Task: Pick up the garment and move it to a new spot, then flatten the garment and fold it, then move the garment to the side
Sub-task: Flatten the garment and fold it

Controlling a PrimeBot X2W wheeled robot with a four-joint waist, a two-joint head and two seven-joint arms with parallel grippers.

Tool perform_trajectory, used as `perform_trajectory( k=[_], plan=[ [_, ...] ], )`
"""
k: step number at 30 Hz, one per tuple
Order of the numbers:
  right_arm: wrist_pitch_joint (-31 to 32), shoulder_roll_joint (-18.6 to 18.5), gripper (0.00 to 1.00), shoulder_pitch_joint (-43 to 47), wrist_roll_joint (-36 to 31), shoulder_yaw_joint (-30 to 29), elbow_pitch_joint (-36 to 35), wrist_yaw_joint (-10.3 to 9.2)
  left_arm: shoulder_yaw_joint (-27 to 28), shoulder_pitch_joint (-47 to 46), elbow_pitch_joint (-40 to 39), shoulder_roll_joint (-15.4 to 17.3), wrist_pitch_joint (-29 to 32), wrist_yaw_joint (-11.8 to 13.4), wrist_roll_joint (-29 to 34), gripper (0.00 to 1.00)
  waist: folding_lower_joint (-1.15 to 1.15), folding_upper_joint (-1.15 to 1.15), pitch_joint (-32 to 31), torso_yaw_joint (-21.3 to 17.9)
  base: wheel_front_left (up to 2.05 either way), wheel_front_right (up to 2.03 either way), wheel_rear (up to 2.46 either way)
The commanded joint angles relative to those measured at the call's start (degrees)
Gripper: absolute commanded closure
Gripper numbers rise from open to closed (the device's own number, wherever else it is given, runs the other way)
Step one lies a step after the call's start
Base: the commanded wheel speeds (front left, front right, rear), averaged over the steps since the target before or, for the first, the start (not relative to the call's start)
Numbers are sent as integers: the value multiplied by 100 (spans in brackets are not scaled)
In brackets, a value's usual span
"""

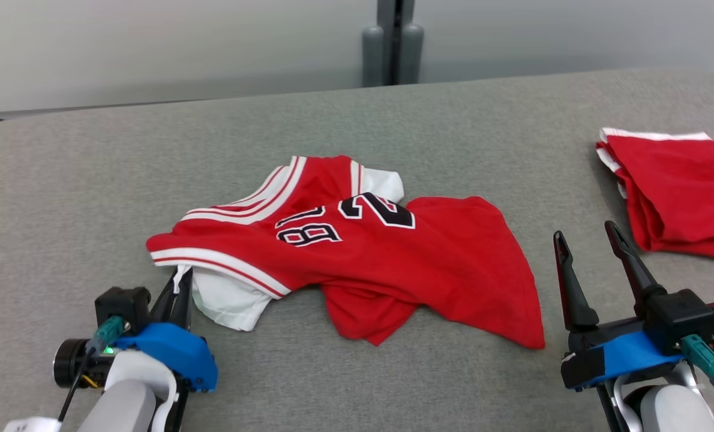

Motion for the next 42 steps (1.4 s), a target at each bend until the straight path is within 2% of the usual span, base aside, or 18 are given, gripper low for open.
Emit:
perform_trajectory(
  k=[1, 5, 9, 13, 14, 15, 16, 17, 21, 27, 34, 42],
  plan=[
    [-37, -7, 0, 31, 43, -4, 34, 1, 7, 188, -186, 103, -37, 67, 56, 100, -1, 0, -55, 92, 0, 0, 0],
    [-68, -8, 0, 79, 90, 0, 117, 1, -20, 650, -984, 356, 165, 268, 121, 100, -1, 0, -211, 319, 0, 0, 0],
    [-84, -9, 0, 143, 129, -12, 180, 1, 9, 1252, -2179, 669, 572, 585, 136, 100, -1, 0, -322, 500, 0, 0, 0],
    [-100, -9, 0, 152, 161, 5, 221, 1, 133, 1869, -3082, 805, 900, 884, -49, 100, -1, 0, -361, 590, 0, 0, 0],
    [-107, -9, 0, 143, 164, 16, 231, 1, 153, 1997, -3172, 804, 940, 933, -94, 90, -1, 0, -362, 596, 0, 0, 0],
    [-106, -10, 0, 133, 168, 25, 247, 1, 172, 2104, -3201, 780, 946, 969, -145, 54, -1, 0, -363, 596, 0, 0, 0],
    [-112, -9, 0, 123, 172, 41, 262, 1, 197, 2196, -3172, 721, 940, 992, -230, 13, -1, 0, -365, 591, 0, 0, 0],
    [-118, -9, 0, 112, 188, 60, 281, 1, 228, 2290, -3094, 682, 919, 1019, -305, 0, -1, 0, -370, 582, 0, 0, 0],
    [-131, -10, 0, 140, 189, 12, 314, 1, 350, 2553, -2716, 597, 752, 1115, -457, 0, -1, 0, -385, 533, 0, 0, 0],
    [-129, -9, 0, 195, 119, -113, 276, 1, 688, 2744, -2526, 653, 435, 1216, -625, 0, -1, 0, -410, 531, 0, 0, 0],
    [-155, -9, 0, 232, 205, -105, 311, 1, 713, 2454, -2704, 573, 47, 1130, -546, 0, -1, 0, -528, 534, 0, 0, 0],
    [-248, -9, 0, 300, 363, -58, 478, 1, 425, 2018, -2691, 199, -348, 960, -394, 0, -1, 0, -816, 482, 0, 0, 0]
  ],
)
